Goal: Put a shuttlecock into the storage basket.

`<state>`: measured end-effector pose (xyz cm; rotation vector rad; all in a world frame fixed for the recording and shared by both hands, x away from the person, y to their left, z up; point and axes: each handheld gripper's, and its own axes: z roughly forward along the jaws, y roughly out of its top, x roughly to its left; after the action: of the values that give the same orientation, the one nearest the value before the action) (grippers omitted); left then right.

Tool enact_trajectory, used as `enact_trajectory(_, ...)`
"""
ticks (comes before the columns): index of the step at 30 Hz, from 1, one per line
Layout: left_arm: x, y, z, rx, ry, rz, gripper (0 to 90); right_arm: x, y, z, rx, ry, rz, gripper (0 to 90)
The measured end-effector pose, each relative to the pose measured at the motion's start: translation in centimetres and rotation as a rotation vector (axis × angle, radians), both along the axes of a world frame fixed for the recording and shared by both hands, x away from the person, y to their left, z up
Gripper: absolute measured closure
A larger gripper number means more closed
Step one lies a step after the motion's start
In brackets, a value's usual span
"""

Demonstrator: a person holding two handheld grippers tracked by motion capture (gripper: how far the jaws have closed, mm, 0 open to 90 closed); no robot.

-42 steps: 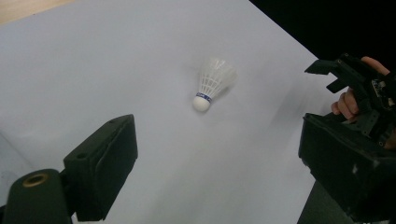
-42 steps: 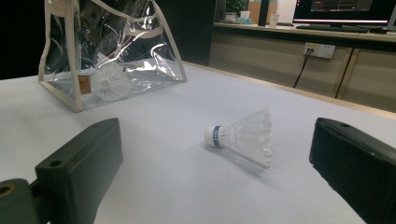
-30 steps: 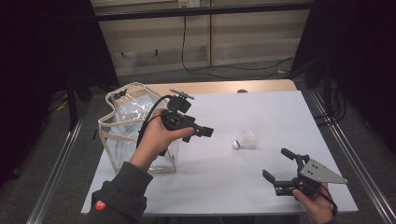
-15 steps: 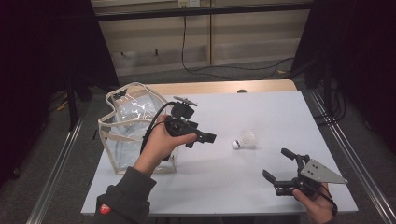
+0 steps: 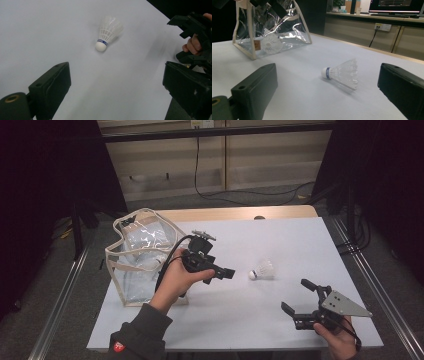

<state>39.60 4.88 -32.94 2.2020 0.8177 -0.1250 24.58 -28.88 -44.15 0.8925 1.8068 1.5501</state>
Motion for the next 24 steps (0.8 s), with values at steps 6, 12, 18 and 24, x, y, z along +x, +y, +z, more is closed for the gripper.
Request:
enact_trajectory(6,-0.1,-0.5,-0.8,0.003,0.000,0.000,7.7,0.0,0.0,0.0,0.000,0.000,0.000,2.6)
enact_trajectory(12,-0.2,-1.0,-1.5,0.001,0.000,0.001,7.2,0.0,0.0,0.0,-0.002,0.002,0.002,2.6)
enact_trajectory(18,-0.2,-1.5,-2.2,0.002,-0.006,0.004,5.9,0.0,0.0,0.0,-0.002,0.002,0.002,2.6)
enact_trajectory(24,-0.2,-1.9,-2.6,0.000,-0.021,-0.013,5.7,0.0,0.0,0.0,-0.001,0.001,0.001,2.6)
